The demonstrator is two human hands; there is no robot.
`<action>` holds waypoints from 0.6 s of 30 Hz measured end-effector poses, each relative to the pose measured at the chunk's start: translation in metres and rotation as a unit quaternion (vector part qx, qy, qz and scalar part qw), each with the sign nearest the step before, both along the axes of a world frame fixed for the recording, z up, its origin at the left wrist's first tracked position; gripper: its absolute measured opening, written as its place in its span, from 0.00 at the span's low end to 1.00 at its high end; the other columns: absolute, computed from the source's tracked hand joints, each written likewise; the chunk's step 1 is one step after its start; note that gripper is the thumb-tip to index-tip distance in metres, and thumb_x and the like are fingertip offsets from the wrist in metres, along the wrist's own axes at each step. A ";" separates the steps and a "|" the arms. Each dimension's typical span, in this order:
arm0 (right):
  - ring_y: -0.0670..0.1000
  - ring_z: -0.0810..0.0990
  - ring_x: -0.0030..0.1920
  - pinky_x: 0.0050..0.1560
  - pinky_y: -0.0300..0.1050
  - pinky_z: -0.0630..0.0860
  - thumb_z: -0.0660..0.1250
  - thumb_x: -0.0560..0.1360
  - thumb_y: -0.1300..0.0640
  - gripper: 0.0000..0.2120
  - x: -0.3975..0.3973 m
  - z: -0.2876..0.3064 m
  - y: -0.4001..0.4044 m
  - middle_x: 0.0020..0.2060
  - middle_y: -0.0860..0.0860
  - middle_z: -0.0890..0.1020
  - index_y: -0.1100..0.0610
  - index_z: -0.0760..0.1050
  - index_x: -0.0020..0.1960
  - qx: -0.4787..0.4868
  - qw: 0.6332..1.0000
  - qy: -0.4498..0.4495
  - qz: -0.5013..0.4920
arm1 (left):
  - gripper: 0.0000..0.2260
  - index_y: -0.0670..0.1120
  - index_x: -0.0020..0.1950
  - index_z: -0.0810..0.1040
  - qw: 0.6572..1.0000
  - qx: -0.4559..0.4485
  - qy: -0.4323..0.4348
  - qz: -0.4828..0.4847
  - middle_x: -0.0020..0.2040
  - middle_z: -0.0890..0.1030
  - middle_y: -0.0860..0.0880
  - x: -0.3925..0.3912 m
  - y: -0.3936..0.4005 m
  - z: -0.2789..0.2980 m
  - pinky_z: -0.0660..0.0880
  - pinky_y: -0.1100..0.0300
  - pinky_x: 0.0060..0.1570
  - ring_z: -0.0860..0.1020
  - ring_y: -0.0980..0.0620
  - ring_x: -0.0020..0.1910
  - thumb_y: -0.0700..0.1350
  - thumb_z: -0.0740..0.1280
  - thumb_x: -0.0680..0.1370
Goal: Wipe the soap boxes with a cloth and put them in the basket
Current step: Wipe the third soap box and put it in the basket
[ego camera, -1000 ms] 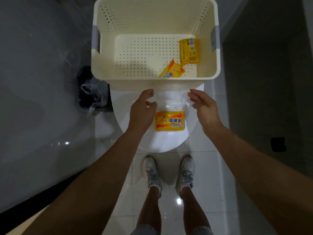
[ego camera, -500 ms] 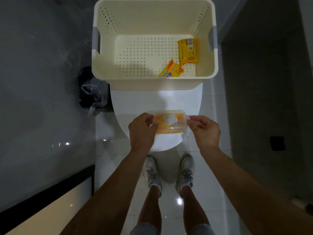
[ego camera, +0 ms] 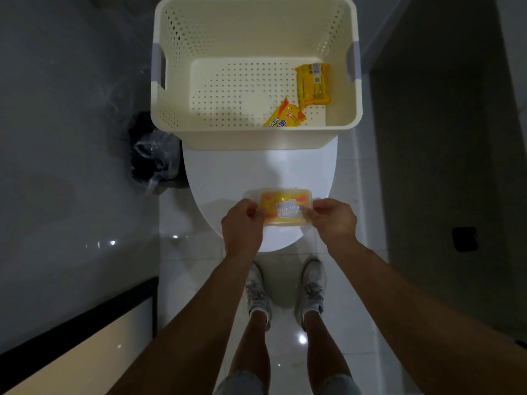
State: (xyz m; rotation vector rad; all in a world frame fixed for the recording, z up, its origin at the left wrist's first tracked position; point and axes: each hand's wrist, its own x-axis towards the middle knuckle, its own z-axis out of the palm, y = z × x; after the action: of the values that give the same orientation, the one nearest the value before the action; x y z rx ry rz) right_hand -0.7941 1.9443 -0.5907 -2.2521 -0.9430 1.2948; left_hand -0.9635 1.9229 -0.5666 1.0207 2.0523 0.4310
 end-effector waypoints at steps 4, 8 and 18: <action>0.53 0.85 0.45 0.54 0.54 0.82 0.81 0.66 0.54 0.11 0.005 0.009 -0.009 0.38 0.47 0.85 0.47 0.79 0.37 0.003 0.995 0.053 -0.079 | 0.06 0.44 0.52 0.80 0.999 0.020 -0.030 0.019 0.48 0.84 0.50 0.004 0.002 0.009 0.71 0.61 0.48 0.81 0.50 0.50 0.45 0.69 0.78; 0.54 0.86 0.43 0.51 0.56 0.83 0.80 0.66 0.59 0.09 0.020 0.044 -0.019 0.34 0.45 0.85 0.50 0.82 0.40 0.041 0.983 0.089 -0.157 | 0.06 0.49 0.47 0.78 0.993 0.052 -0.102 0.026 0.43 0.82 0.54 0.014 0.005 0.038 0.78 0.52 0.52 0.82 0.51 0.46 0.49 0.72 0.76; 0.58 0.86 0.51 0.49 0.54 0.84 0.75 0.73 0.62 0.17 0.068 0.208 -0.007 0.55 0.64 0.82 0.61 0.78 0.60 0.188 0.923 0.232 -0.244 | 0.16 0.54 0.58 0.82 0.961 0.164 -0.209 -0.070 0.40 0.85 0.54 0.059 0.056 0.187 0.79 0.46 0.53 0.84 0.50 0.43 0.51 0.68 0.72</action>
State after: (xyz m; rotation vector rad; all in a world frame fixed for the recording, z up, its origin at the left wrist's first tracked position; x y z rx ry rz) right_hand -0.7261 1.9375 -0.3827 -1.6301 -0.3783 1.2056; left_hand -0.9049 1.9788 -0.3792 1.1458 1.5504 0.8554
